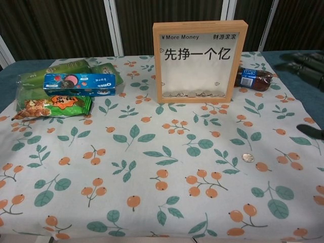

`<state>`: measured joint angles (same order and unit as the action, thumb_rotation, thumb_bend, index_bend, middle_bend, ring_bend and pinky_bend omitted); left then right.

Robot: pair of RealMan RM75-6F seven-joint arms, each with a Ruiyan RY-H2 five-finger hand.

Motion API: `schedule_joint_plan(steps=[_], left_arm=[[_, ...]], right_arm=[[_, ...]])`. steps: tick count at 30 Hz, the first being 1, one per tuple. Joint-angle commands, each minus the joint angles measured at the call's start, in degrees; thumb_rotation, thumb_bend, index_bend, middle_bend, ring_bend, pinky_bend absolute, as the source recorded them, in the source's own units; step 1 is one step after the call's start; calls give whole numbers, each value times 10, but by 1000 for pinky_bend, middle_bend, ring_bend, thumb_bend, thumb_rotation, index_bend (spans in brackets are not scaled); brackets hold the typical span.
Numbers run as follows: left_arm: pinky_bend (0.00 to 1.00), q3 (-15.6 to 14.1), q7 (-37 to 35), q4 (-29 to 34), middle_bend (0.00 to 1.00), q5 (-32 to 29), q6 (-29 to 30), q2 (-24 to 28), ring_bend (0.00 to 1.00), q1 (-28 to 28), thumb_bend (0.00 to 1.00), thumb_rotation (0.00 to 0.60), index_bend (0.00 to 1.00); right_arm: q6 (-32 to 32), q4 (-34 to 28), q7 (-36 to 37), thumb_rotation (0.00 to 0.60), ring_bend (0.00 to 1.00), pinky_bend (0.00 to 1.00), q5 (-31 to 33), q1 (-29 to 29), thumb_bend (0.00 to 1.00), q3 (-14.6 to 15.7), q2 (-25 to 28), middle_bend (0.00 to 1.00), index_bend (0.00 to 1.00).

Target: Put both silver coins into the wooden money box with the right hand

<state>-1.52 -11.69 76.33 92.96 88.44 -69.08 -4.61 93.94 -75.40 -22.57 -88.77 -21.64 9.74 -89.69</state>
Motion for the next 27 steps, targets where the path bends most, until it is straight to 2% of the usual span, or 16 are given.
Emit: schedule_joint_plan(steps=[1, 6, 15, 27], left_arm=[[32, -1, -2, -3, 0, 0, 1, -2, 0, 2, 367, 600, 0], [32, -2, -7, -10, 0, -3, 3, -4, 0, 5, 367, 600, 0], [32, -2, -21, -25, 0, -8, -2, -11, 0, 5, 367, 600, 0], [32, -1, -27, -31, 0, -9, -4, -12, 0, 4, 366, 600, 0]], right_arm=[[-25, 53, 28, 600, 0, 0, -6, 28, 430, 4, -44, 0, 0], [-66, 103, 28, 600, 0, 0, -7, 37, 429, 1, -79, 0, 0], [-85, 159, 32, 600, 0, 0, -27, 37, 429, -22, -117, 0, 4], [-131, 204, 47, 600, 0, 0, -31, 36, 428, -40, -147, 0, 238]])
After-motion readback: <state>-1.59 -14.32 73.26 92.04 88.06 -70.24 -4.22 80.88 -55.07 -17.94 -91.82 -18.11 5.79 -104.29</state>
